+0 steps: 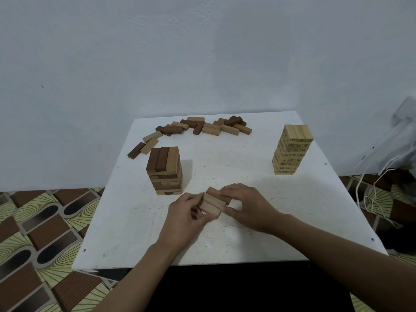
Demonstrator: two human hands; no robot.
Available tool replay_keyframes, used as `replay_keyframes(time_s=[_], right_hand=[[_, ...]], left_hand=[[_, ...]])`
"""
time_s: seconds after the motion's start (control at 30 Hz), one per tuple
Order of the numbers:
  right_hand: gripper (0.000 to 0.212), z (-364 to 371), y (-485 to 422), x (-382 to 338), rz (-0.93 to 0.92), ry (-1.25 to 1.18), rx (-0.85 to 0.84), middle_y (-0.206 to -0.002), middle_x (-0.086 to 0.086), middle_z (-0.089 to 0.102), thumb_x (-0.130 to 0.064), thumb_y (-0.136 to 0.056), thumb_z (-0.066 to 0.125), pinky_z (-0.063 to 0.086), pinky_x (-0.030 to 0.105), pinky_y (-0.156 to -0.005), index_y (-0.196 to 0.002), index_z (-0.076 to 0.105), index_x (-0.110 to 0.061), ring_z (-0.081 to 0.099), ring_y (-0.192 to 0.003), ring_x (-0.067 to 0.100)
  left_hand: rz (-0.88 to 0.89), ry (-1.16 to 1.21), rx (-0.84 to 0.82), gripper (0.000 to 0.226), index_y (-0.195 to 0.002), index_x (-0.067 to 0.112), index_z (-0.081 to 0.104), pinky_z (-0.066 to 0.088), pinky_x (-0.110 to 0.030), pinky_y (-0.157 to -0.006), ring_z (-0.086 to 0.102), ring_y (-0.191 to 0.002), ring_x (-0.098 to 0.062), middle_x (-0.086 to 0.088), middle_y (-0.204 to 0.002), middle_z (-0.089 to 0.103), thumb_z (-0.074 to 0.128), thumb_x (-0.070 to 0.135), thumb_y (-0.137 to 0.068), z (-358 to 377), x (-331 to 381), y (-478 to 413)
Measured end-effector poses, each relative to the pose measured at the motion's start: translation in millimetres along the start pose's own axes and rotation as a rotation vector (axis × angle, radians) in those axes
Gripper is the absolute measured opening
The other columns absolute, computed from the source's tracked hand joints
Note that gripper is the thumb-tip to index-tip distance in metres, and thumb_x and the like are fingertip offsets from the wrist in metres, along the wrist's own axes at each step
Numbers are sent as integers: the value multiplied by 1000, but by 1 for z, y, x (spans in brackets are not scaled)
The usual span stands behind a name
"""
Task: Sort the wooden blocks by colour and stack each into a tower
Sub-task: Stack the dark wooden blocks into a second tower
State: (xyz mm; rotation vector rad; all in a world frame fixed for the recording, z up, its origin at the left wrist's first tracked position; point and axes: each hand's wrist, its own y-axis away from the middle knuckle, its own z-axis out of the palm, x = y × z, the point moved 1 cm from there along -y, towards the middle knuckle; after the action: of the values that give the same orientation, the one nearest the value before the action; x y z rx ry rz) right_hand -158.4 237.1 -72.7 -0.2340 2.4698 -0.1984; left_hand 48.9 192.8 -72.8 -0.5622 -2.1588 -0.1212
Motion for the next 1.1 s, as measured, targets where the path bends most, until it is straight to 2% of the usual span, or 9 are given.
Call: replay_keyframes(time_s=[0.13,0.33,0.47,0.53,0.63,0.7,0.8,0.97,1.1], right_hand=[[44,1,-2,-2,24,-18,38,-120,-6,69,-37,-85,76,50,32,-96,-123,69,-16,58,-110,9],[46,-4,-8,2,28,-6,-3,-129,-2,67,-27,-86,76,49,34,-100,-129,66,-14,57,-117,9],[51,-14,-5,-1,52,10,-76,-140,-3,60,-35,-90,72,45,36,-108,-137,60,-16,51,-127,10],[51,-17,-1,-2,125,35,-37,-142,-4,57,-40,-94,66,41,36,-111,-139,57,-19,48,-129,9],[58,-20,11,-3,278,85,-40,-155,-4,42,-51,-101,45,24,25,-116,-151,40,-21,35,-140,10],[70,-16,19,-6,266,182,-177,-165,-4,22,-58,-101,35,10,20,-115,-158,24,-17,18,-149,9],[93,-4,28,-4,183,350,-292,-168,-1,1,-74,-93,25,-4,25,-122,-159,10,-11,-3,-153,10],[116,9,21,6,142,386,-232,-167,4,12,-84,-77,-16,-7,25,-122,-158,17,-7,1,-154,13],[100,7,14,16,119,419,-248,-168,4,2,-75,-87,-8,-7,30,-124,-159,8,-8,-10,-153,12]], left_hand=[[-26,6,76,46,-112,15,77,50,-18,-68,59,-78,-6,5,-87,62,90,36,-73,10,14,6],[-94,10,140,27,-89,22,75,43,-12,-62,57,-72,-5,5,-82,56,89,40,-74,25,25,9],[-57,-4,71,64,-123,28,70,45,-10,-69,62,-72,-7,6,-101,56,92,48,-66,14,20,3],[-40,-65,22,91,-145,22,55,47,-15,-82,62,-89,-9,9,-122,54,88,56,-67,5,12,-3],[20,-127,-57,82,-153,20,44,40,-26,-104,48,-127,-9,18,-148,43,75,54,-85,-7,6,-6],[107,-207,-119,67,-154,24,39,32,-27,-109,36,-136,-9,22,-148,39,63,49,-96,-8,5,-2],[158,-291,-198,66,-158,25,28,40,-32,-107,32,-130,-10,11,-154,43,53,48,-102,-5,-1,0],[143,-299,-126,64,-158,14,34,44,-33,-100,37,-112,-10,1,-130,60,56,40,-103,9,-4,-1],[127,-388,-45,72,-155,12,38,46,-36,-94,37,-107,-10,4,-120,68,38,58,-99,19,-5,-2]])
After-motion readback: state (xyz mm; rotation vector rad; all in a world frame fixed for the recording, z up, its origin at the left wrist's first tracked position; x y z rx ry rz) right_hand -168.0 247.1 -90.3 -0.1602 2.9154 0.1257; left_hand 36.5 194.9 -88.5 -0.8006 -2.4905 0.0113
